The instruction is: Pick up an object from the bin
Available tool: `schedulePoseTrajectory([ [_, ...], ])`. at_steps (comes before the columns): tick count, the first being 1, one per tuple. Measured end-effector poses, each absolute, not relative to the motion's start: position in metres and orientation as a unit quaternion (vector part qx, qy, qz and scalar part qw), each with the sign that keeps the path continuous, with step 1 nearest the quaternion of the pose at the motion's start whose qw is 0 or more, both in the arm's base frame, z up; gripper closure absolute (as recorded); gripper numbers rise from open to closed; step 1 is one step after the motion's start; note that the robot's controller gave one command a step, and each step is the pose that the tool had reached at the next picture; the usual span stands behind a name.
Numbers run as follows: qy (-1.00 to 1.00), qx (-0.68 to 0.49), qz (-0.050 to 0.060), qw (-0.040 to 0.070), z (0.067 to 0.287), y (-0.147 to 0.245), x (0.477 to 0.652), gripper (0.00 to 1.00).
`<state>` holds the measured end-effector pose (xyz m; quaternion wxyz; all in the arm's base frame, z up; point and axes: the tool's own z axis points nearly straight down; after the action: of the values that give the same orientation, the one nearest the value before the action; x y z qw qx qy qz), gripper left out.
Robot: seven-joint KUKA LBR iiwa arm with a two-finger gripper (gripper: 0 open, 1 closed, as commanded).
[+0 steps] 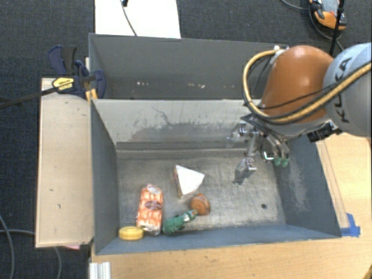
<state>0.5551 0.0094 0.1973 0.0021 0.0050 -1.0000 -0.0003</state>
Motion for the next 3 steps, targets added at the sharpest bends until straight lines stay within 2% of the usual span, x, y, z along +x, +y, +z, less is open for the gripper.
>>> schedulePoseTrajectory([
  [1, -1.0, 0.005, 0.0, -0.002, 0.201, 0.009, 0.557, 0.0],
  [2, -1.0, 0.003, -0.001, -0.001, 0.15, 0.082, 0.55, 1.0],
  [3, -1.0, 0.003, -0.001, -0.001, 0.151, 0.082, 0.55, 0.0],
])
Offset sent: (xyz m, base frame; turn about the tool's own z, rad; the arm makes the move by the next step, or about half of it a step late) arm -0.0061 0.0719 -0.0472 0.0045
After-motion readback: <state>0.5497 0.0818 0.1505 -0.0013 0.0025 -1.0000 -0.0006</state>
